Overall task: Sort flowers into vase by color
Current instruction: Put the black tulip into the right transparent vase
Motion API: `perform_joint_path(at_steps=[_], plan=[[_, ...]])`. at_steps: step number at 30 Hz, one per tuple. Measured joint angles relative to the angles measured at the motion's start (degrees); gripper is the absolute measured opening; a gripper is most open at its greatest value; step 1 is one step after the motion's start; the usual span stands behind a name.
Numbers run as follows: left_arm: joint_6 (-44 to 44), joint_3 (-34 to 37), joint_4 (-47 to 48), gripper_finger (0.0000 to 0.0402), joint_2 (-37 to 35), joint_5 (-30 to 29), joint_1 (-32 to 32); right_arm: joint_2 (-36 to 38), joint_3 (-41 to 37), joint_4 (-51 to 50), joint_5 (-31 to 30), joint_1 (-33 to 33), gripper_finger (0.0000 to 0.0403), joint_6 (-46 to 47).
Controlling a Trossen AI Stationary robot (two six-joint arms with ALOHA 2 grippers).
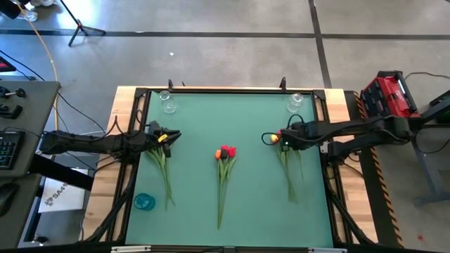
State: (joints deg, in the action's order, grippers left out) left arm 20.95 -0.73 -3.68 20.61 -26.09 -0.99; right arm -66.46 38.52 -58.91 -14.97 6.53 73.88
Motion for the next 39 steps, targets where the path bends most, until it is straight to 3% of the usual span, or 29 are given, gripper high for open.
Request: perform_joint_path(at_steps=[4,10,18,28,32,37,39], plan=[[2.4,0.0,0.0,0.0062,1.3,-0.2,0.0,4.3,5.5,-3.8,-7.2,-0.5,0.0002,-2.6],[6.4,0.0,-0.1,0.0062,2.6,-0.9,0.0,9.8,8.6,-1.5,-16.5,-1.7,0.0001,-8.5],[8.8,0.0,-0.1,0.0062,3.3,-2.2,0.0,11.4,2.5,10.8,-19.0,-5.3,0.0001,-14.0],[2.6,0.0,-0.4,0.0062,6.3,-6.2,2.0,11.4,-3.1,34.2,-25.2,-6.8,0.0000,-27.9],[1.8,0.0,-1.8,0.0062,6.5,-6.4,2.5,11.7,-3.1,38.4,-28.1,-6.4,0.0000,-34.8],[-2.3,0.0,-8.0,0.0062,6.5,-6.8,2.5,12.5,-3.0,39.4,-30.1,-7.4,0.0000,-36.9],[-3.7,0.0,-10.1,0.0062,6.5,-6.8,2.5,13.0,-3.0,39.0,-33.6,-9.0,0.0000,-38.4]])
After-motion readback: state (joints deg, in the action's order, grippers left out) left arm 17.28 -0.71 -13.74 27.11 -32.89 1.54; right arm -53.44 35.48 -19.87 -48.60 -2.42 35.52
